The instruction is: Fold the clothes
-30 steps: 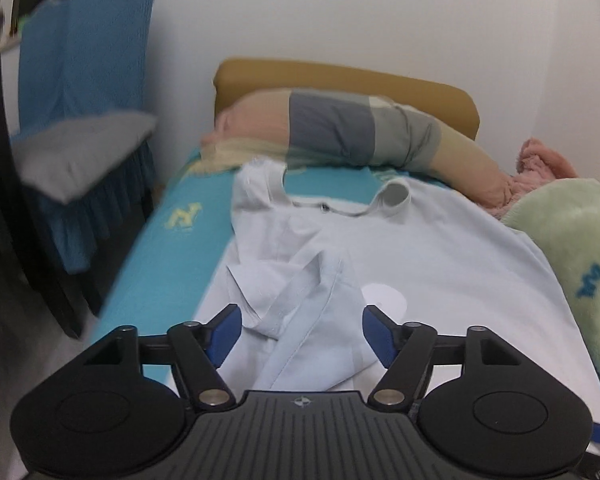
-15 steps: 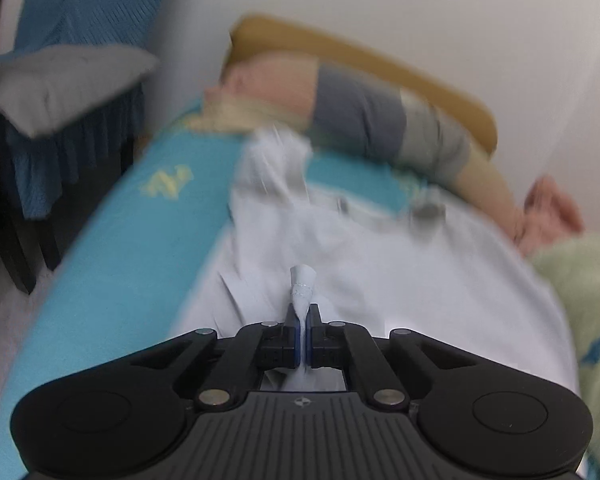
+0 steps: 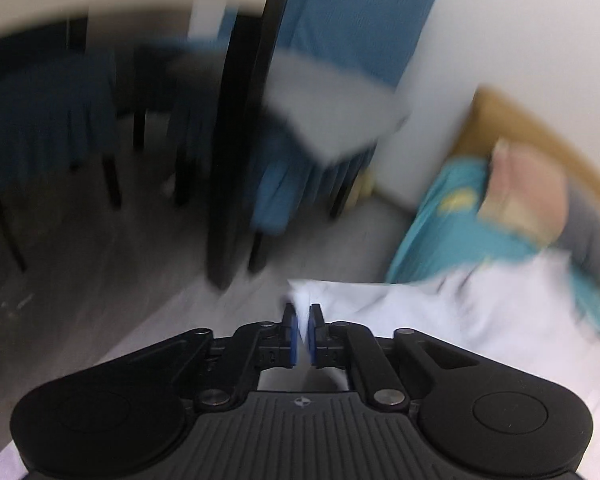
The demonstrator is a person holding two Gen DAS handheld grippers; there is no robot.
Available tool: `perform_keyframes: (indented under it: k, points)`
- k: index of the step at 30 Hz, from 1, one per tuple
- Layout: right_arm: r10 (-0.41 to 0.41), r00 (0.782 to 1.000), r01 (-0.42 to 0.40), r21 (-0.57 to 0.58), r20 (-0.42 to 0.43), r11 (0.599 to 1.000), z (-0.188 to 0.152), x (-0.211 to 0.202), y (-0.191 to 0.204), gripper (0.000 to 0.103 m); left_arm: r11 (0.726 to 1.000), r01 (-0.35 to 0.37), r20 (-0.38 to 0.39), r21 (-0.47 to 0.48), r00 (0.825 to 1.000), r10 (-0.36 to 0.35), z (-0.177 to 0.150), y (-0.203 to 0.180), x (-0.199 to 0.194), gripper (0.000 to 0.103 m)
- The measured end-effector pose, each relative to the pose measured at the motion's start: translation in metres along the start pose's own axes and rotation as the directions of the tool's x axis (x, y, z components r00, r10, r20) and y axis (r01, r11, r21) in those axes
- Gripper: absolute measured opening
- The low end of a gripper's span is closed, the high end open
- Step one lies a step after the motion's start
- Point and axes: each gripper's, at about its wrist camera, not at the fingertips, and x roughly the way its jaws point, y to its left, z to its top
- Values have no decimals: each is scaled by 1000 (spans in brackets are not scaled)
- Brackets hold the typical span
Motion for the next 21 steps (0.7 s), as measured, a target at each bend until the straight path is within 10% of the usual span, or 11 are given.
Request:
perform_keyframes:
  k: [9,21]
  points:
    - [6,1000,-6,-11,9,1000,3,-1,1,92,990,32,-2,140,999,-32,-26,-33,-52,82]
    - [37,989,-42,31,140,999,26,-47,-10,92,916,219,118,336,955,-272,-106,-188,-269,98]
